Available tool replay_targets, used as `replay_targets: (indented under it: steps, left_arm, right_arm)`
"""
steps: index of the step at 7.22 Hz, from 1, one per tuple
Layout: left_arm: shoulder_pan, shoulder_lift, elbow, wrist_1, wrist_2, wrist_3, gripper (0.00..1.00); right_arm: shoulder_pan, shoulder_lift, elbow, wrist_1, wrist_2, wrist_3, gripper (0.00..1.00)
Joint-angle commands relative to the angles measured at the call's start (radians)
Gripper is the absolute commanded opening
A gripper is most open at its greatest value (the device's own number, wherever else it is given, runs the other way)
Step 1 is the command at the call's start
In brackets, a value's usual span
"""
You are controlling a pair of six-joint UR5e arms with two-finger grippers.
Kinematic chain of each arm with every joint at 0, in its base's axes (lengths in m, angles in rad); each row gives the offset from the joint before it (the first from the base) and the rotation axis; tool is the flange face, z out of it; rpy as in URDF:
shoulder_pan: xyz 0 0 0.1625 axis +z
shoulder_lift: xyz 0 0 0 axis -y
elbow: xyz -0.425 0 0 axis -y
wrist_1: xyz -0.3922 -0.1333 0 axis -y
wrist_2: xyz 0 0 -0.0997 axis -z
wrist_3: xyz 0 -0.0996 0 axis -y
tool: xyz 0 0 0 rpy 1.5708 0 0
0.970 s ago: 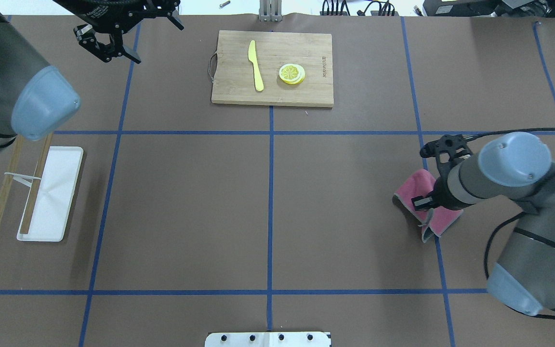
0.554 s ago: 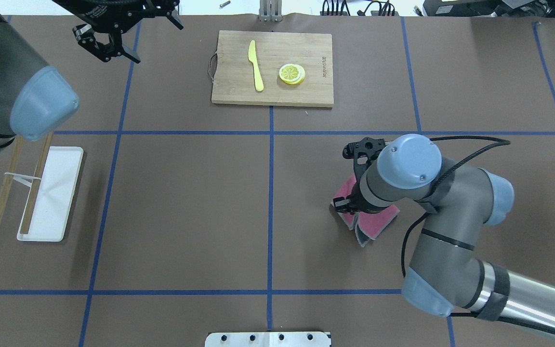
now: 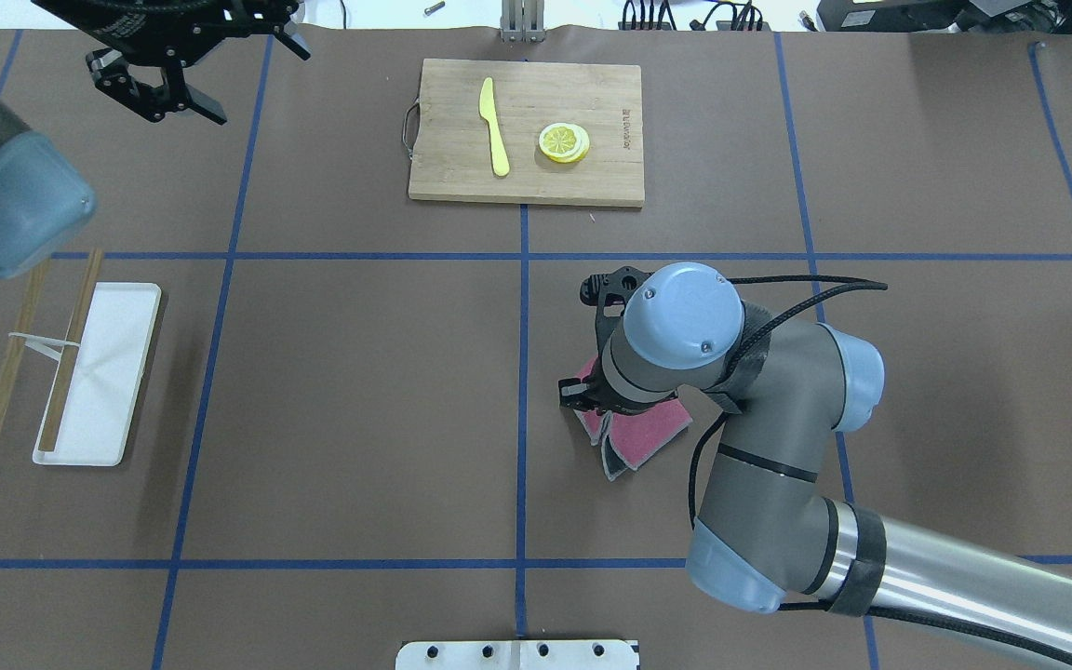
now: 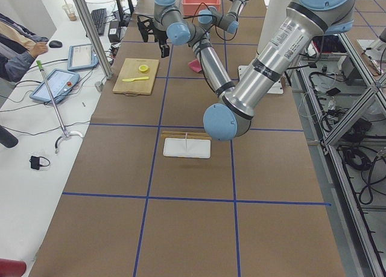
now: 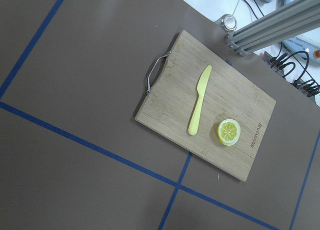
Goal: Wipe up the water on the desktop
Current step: 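Rub the cloth across the table surface with the right gripper, then carry the cloth with the right gripper over the pink bin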
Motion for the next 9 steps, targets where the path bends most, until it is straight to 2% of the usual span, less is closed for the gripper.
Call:
replay_targets:
  steps: [1, 2, 5, 7, 9]
  left_arm:
    - [-0.047, 0.092, -0.01, 0.003, -0.014, 0.203, 0.98]
    - [-0.07, 0.138, -0.005, 0.006, -0.014, 0.354, 0.98]
    - [-0.217, 0.311, -0.016, 0.006, -0.017, 0.758, 0.98]
    - [-0.267, 0.393, -0.014, 0.006, -0.015, 0.938, 0.98]
    - [-0.291, 0.442, -0.016, 0.006, -0.015, 0.985, 0.98]
  right_arm:
    - [0.099, -0.137, 0.116, -0.008, 0.057, -0.107, 0.0]
    - [0.154, -0.244, 0.184, -0.01, 0.098, -0.162, 0.0]
    - [0.283, -0.569, 0.354, -0.002, 0.131, -0.342, 0.0]
    - [0.47, -0.727, 0.388, -0.001, 0.233, -0.533, 0.0]
    - [0.712, -0.838, 0.37, -0.016, 0.318, -0.854, 0.0]
